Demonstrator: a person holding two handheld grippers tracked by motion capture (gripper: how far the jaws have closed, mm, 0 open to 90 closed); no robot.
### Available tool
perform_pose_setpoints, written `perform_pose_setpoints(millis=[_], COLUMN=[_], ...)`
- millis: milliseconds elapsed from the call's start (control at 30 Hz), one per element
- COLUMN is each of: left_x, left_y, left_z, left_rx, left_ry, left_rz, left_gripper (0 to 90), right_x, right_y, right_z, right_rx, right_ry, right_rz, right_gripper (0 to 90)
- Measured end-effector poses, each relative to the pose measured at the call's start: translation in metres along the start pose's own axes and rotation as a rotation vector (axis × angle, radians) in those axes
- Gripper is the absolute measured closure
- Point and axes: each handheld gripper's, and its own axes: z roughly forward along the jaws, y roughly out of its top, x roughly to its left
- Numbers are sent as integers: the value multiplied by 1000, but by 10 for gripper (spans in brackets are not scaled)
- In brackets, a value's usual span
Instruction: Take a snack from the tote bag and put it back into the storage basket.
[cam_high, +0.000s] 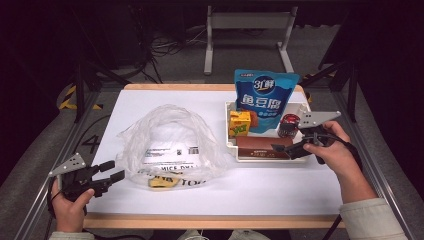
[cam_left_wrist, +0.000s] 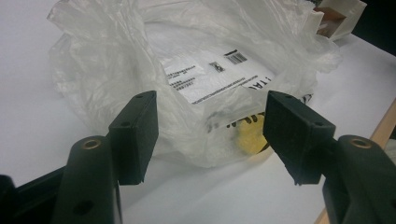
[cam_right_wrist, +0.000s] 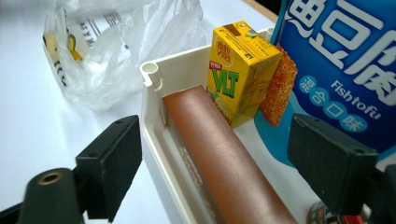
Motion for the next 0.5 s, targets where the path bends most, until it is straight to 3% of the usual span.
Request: perform_pose_setpoints(millis=[233,500], left_x=[0,-2], left_y=[-5,-5], left_z=[-5,-7], left_rx=[-14,-16], left_ry=[4,-4], left_rz=[-7,13], left_gripper=[364,347], right_x=[15,28], right_y=[-17,-44], right_z=[-20,-34], right_rx=[-52,-65], right_ry=[-75,-114], right_rz=[70,128], right_gripper=[183,183])
